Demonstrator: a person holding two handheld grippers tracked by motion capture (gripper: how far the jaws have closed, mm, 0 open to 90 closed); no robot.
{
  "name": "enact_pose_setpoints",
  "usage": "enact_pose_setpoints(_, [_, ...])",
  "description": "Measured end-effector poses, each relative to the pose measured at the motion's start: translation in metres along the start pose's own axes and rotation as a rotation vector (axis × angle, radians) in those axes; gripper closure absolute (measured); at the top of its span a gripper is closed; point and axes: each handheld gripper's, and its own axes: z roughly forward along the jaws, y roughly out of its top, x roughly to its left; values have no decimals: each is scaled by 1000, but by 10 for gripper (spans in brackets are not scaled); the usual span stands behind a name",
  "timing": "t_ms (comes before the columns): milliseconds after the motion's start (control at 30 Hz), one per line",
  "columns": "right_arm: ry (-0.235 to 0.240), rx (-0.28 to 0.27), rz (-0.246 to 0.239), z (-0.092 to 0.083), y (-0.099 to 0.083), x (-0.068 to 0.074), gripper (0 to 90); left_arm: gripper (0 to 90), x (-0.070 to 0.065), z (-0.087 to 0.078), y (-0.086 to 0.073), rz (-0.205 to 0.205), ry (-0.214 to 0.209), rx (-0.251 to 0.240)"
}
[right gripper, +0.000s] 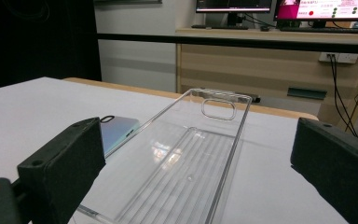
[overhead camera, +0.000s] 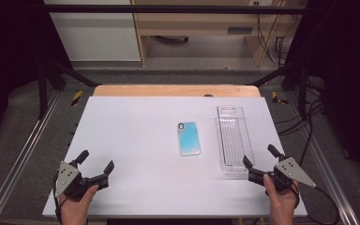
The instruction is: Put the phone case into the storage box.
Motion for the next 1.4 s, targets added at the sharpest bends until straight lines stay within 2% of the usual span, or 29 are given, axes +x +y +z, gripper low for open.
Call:
enact_pose_setpoints(167, [-7,-4,6,-2,0,-3,30,11,-10,6,8,9,0,26])
enact_pose_setpoints(467, [-16,-8,7,-3,0,-5,28,12,-33,23,15,60,-61,103])
enact_pose_setpoints(700, [-16,-8,7,-3,0,-4,27,12,-53,37,18,67,-96,147])
enact_pose_setpoints(867, [-17,-7,6,-4,0,-4,27,12,-70,49,22,92,-127,166])
enact_pose_setpoints(1067, [-18,-8,8,-4,1,-4,27,13,-85,60,25,110,-141,196])
enact_pose_setpoints(1300, [-19,-7,10,-4,0,-4,27,14,-96,68,27,103,-191,204])
enact_pose_setpoints(1400, [-19,-7,11,-4,1,-5,27,14,-101,73,28,110,-200,207])
